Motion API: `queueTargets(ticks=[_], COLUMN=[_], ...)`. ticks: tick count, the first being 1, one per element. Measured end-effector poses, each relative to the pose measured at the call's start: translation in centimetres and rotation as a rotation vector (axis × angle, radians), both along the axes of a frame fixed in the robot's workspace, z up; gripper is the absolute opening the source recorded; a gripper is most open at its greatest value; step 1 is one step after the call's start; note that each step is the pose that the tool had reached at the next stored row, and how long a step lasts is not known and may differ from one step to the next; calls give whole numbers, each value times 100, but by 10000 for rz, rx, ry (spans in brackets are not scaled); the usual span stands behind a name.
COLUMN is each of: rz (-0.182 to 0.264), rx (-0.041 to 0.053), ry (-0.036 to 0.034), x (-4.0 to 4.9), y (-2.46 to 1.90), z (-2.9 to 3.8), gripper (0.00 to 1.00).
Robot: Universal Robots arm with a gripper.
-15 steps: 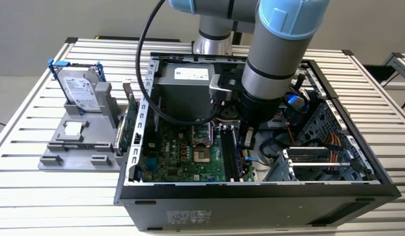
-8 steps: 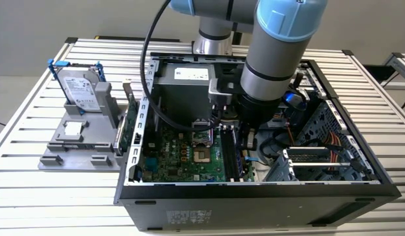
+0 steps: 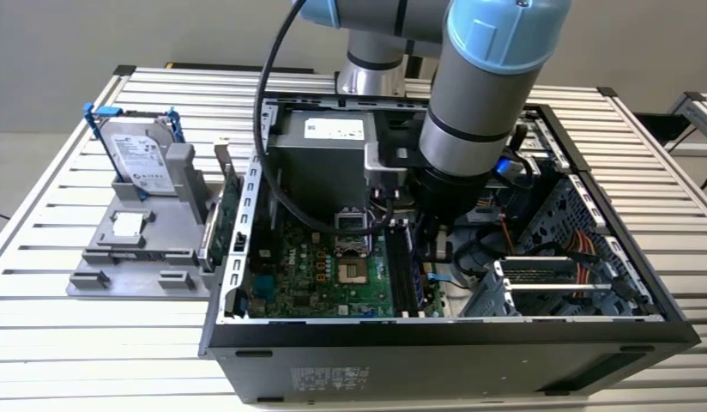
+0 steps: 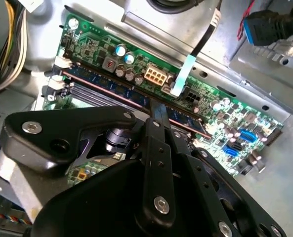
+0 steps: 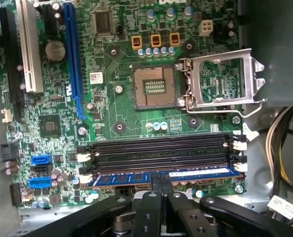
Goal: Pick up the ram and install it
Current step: 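Press down the ram until it locks into place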
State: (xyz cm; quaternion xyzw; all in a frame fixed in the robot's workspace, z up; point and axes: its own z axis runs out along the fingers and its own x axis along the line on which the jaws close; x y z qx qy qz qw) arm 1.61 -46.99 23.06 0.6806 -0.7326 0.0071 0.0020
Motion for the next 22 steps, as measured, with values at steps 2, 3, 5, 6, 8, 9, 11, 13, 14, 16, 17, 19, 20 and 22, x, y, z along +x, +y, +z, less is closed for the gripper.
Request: queueTargets(ticks=[2,3,5,6,8,9,11,13,14,16,17,19,20,22], rz=[68,69,70,70,70,71,70,70,71,71,71,70,70,70], rx=[0,0,1,2,3,0,1,-9,-12,-8,-5,-7,-4,-11], ry=[0,0,0,0,-1,0,0,3,3,2,1,2,2,3], x=[0,0,0,0,0,0,0,0,0,0,0,0,-1,-1], y=[0,0,0,0,0,0,0,-1,-2,-2,-1,-1,-1,-1], z=[0,0,-1,-2,-20,-31,-54,-71,-80,-90,-93,-104,-117,-129], gripper=[0,0,0,0,0,0,0,0,0,0,0,0,0,0])
